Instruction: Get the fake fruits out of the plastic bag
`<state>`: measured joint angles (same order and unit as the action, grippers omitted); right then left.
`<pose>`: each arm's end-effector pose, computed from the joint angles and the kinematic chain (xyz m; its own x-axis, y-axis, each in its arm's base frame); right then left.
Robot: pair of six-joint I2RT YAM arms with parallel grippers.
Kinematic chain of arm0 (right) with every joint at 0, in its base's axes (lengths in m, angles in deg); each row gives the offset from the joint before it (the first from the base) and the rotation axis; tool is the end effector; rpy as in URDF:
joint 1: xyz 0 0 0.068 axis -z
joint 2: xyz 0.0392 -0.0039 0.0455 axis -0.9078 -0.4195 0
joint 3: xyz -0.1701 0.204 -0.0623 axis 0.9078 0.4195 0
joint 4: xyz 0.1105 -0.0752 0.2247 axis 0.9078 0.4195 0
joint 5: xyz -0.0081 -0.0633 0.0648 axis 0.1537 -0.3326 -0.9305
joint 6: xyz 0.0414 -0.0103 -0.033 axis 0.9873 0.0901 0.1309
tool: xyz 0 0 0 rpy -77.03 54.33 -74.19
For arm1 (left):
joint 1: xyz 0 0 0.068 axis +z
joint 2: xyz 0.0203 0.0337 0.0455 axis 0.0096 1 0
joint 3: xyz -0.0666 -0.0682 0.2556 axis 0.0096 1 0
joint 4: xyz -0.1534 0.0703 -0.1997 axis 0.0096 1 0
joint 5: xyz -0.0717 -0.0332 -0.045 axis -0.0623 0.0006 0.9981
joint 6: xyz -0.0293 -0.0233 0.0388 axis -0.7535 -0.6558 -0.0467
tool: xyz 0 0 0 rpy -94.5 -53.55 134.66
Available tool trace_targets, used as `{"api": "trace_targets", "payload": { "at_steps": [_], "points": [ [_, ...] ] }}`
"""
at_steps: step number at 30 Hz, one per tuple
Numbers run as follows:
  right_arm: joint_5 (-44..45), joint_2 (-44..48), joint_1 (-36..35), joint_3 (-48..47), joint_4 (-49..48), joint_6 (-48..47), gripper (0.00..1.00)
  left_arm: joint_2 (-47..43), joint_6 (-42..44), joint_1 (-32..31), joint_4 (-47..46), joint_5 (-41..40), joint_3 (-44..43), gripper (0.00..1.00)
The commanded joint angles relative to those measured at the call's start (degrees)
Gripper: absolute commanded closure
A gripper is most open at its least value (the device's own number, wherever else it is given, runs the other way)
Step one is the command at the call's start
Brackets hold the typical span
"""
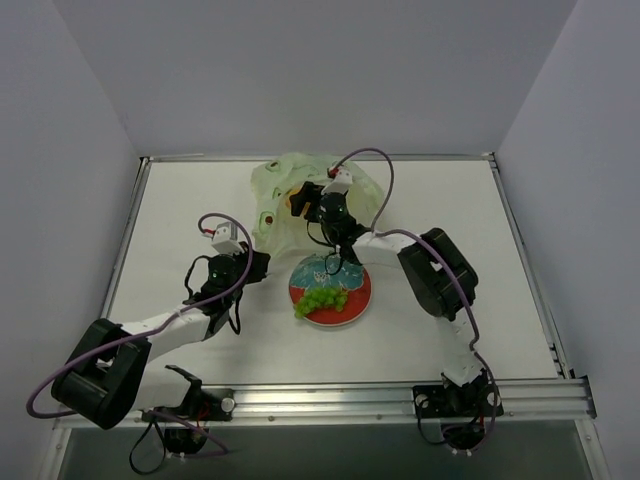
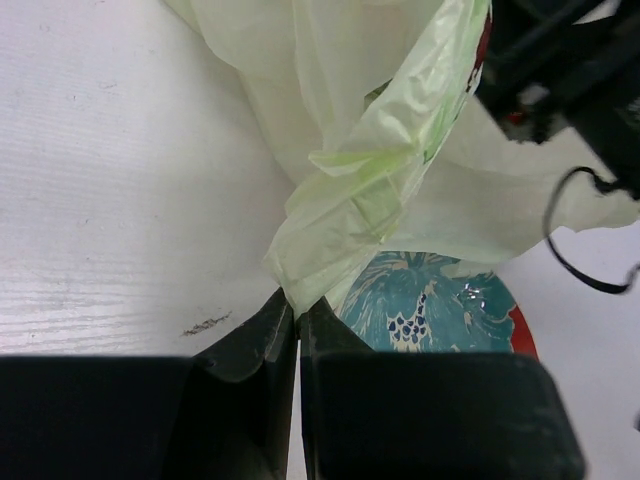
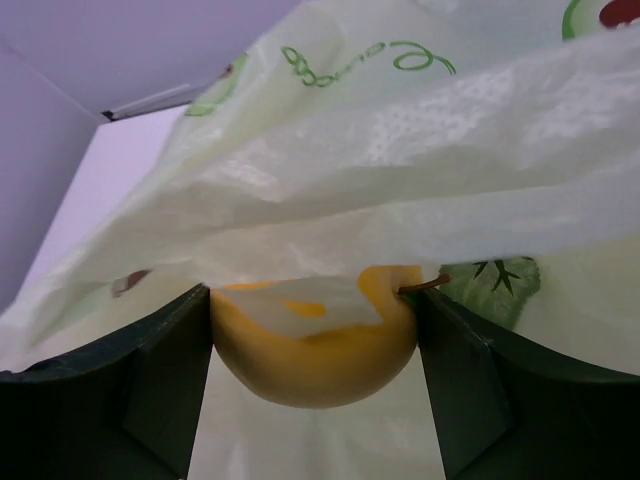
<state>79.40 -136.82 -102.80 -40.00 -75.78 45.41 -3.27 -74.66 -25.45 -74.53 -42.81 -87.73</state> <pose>0.3866 0.2896 0.1948 -0.2281 0.4570 -0.8597 -0.3975 0.7624 0.5107 0.2246 -0.1087 0.1936 -0.4016 -0.5289 -0.7476 0.2069 0.7428 -0.6367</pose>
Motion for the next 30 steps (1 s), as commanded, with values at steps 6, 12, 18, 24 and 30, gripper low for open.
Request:
{"api": "trace_targets", "payload": {
  "at_steps": [6,12,18,24,30],
  "points": [
    [1.36,22.70,-4.66,19.92,-6.27,-1.10,0.71,-2.66,1.73,0.42,-1.01,0.49,-3.27,0.98],
    [6.37,39.66,-10.99,33.44,0.75,-3.21,0.71,-1.87,2.17,0.33,-1.10,0.84,-3.71,0.98],
    [8.48,50.22,-13.02,43.04,6.56,0.04,0.71,-1.17,2.26,0.42,-1.63,1.28,-4.06,0.98],
    [6.99,46.20,-14.51,41.57,7.27,0.13,0.71,-1.34,2.78,0.42,-0.92,1.19,-4.24,0.98],
    [7.51,37.31,-14.87,36.12,6.74,-2.15,0.70,-1.08,2.87,0.42,-0.92,1.28,-4.41,0.98]
  ]
}}
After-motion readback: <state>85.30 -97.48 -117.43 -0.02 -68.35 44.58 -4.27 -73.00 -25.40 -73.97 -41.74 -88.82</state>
